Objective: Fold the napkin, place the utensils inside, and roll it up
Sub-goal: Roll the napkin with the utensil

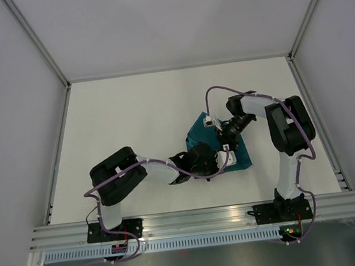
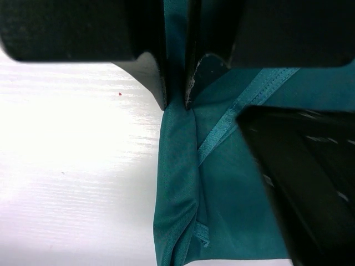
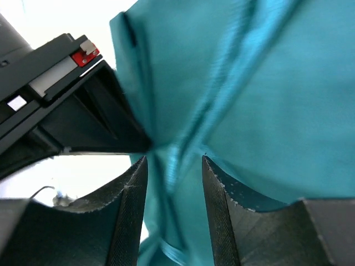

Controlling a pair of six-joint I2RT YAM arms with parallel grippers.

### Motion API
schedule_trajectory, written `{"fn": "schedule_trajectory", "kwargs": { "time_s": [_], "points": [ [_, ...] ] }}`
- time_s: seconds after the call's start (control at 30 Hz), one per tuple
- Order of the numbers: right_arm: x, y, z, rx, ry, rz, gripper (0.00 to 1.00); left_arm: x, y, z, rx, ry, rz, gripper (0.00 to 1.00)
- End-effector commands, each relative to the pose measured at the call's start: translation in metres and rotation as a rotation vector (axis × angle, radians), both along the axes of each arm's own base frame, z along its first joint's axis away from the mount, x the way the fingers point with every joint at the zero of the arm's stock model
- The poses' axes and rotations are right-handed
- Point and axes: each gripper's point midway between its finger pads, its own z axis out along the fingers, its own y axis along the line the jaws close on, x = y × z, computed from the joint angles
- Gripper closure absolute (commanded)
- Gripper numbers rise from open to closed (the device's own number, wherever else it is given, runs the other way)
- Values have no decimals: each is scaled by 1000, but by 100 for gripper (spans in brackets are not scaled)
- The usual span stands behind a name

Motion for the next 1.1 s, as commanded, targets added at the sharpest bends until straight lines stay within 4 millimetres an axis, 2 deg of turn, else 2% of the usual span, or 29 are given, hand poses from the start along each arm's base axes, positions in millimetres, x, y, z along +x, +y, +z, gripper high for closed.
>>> {"fn": "schedule_trajectory", "kwargs": {
  "time_s": [0.0, 0.17, 0.2, 0.27, 0.3, 0.33, 0.37, 0.4, 0.47, 0.5, 0.53, 0.57, 0.63, 0.7, 0.87, 0.9, 0.93, 1.0, 1.07],
  "points": [
    [39, 3, 24, 107, -166, -85, 50, -53, 46, -60, 206, 335, -29, 98],
    [61, -12, 46, 176, -238, -193, 50, -56, 46, -56, 164, 472, -29, 98],
    [69, -21, 55, 190, -281, -222, 50, -57, 47, -55, 152, 522, -28, 98],
    [71, -27, 58, 205, -321, -246, 50, -59, 48, -54, 135, 574, -33, 98],
    [74, -32, 66, 208, -364, -260, 50, -55, 51, -57, 135, 598, -20, 98],
    [68, -36, 62, 197, -370, -264, 50, -56, 52, -57, 136, 639, -3, 98],
    [71, -38, 71, 202, -439, -262, 50, -56, 49, -54, 126, 666, -13, 98],
    [61, -40, 65, 195, -441, -259, 50, -53, 51, -55, 131, 702, 11, 98],
    [60, -42, 66, 191, -520, -255, 49, -55, 50, -53, 123, 766, -5, 98],
    [57, -42, 77, 198, -582, -248, 49, -50, 49, -51, 100, 786, 9, 98],
    [47, -42, 71, 197, -589, -238, 48, -50, 50, -53, 96, 809, 10, 98],
    [46, -44, 79, 197, -652, -226, 48, -53, 50, -52, 88, 836, 1, 98],
    [31, -44, 73, 192, -674, -195, 47, -48, 51, -53, 80, 872, 25, 98],
    [23, -42, 76, 183, -732, -143, 45, -48, 53, -56, 79, 915, 32, 98],
    [-6, -27, 54, 134, -739, -35, 44, -43, 50, -58, 72, 973, 50, 98],
    [-15, -18, 50, 135, -736, 10, 44, -42, 51, -61, 76, 996, 66, 98],
    [-22, -18, 40, 109, -723, 27, 44, -40, 52, -62, 76, 1003, 75, 98],
    [-31, -7, 36, 110, -729, 66, 43, -37, 52, -62, 71, 1023, 90, 98],
    [-37, -5, 27, 88, -727, 94, 44, -35, 52, -62, 71, 1034, 102, 98]
  ]
}}
